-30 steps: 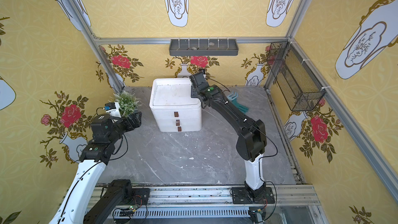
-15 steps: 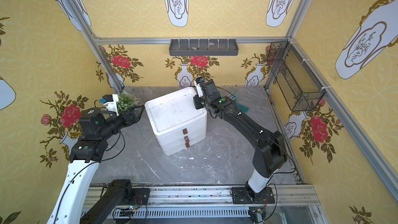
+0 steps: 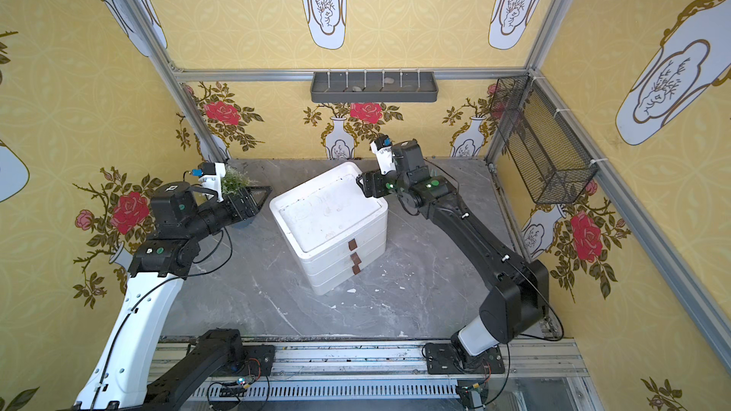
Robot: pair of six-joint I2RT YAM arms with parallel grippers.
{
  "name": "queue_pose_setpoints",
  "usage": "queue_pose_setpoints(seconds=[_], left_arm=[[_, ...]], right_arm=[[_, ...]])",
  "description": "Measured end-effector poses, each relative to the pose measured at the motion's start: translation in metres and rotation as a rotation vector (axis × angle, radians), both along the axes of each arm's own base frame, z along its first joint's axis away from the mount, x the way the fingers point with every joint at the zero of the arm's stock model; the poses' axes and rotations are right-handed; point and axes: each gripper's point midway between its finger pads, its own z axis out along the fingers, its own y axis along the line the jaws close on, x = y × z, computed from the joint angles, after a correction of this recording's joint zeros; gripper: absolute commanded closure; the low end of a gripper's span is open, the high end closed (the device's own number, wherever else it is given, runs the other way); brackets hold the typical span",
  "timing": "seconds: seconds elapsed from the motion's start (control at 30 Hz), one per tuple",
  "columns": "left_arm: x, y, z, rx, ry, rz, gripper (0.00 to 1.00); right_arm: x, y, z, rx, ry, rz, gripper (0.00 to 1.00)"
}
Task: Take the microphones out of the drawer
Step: Adjust the storage box at the center of the board.
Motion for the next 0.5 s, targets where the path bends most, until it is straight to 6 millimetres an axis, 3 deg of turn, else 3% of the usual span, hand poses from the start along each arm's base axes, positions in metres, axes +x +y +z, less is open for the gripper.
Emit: queue_pose_setpoints(seconds=[0.1, 0.17, 0.2, 0.27, 0.3, 0.5], left_arm=[[0.005, 0.001, -0.001, 0.009, 0.003, 0.004, 0.02], [0.009, 0.001, -0.002, 0.012, 0.005, 0.004, 0.17], [0.012, 0.002, -0.002, 0.016, 0.008, 0.008, 0.34], [0.017, 0.002, -0.003, 0.028, 0.006, 0.005, 0.87], [0.020, 0.002, -0.004, 0.037, 0.004, 0.003, 1.00], [0.033, 0.005, -0.011, 0.065, 0.010, 0.012, 1.00]], right_arm=[[-0.008, -0.018, 0.017, 0.034, -0.019, -0.080, 0.29], [-0.017, -0.031, 0.020, 0.053, -0.020, -0.130, 0.43], [-0.022, -0.039, 0.018, 0.059, -0.009, -0.159, 0.49], [-0.032, -0.052, 0.011, 0.064, 0.013, -0.206, 0.61], [-0.038, -0.059, 0.004, 0.059, 0.035, -0.233, 0.67], [-0.062, -0.082, -0.043, 0.041, 0.170, -0.331, 1.00]])
